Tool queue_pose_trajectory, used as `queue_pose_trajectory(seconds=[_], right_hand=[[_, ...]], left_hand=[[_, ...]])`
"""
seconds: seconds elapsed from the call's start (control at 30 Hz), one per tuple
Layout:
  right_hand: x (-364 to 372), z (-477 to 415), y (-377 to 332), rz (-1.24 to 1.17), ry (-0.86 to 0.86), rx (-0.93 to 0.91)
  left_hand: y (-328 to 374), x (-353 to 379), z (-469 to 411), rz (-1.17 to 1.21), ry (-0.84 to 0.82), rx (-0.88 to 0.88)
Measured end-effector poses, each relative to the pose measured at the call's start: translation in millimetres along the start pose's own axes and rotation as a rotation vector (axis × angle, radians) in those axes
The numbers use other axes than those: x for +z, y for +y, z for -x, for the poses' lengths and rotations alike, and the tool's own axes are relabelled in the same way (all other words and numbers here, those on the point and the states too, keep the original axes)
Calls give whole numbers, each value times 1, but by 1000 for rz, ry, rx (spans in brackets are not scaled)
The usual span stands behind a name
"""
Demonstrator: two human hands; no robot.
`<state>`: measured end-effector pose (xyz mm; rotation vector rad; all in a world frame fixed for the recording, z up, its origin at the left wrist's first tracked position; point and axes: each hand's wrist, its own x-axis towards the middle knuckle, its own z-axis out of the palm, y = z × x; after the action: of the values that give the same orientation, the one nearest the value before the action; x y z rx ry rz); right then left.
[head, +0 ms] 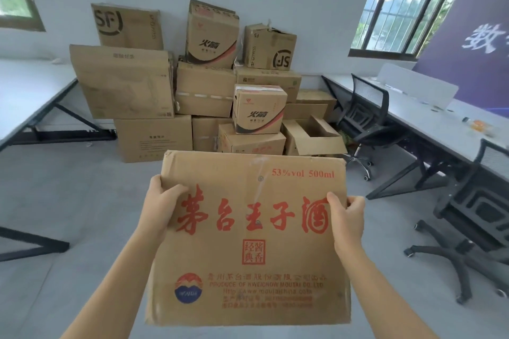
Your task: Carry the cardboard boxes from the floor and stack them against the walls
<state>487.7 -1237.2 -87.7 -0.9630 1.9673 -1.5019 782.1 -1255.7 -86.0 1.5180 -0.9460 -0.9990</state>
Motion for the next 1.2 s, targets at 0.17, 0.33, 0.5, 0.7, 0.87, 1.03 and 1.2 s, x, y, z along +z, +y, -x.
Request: queue_pose_trajectory(seconds=[0.17, 0.33, 0.5, 0.7, 0.87, 1.03, 1.2], right_hand=[[23, -97, 11, -14, 45, 48], [41, -215, 28, -25, 54, 88], [53, -341, 24, -19, 47, 89], [61, -464, 17, 10, 80, 58], [78, -562, 20, 49, 109, 81], [113, -669, 16, 105, 140, 106], [141, -773, -2, 79, 207, 92]], left_hand=[[9, 80, -72, -22, -31, 12], [28, 178, -153, -56, -66, -3], [59, 281, -227, -67, -72, -10], [81, 383, -306, -41, -104, -7], [85, 466, -384, -25, -183, -24], [89, 546, -477, 5, -223, -76], [123, 629, -573, 25, -285, -45]])
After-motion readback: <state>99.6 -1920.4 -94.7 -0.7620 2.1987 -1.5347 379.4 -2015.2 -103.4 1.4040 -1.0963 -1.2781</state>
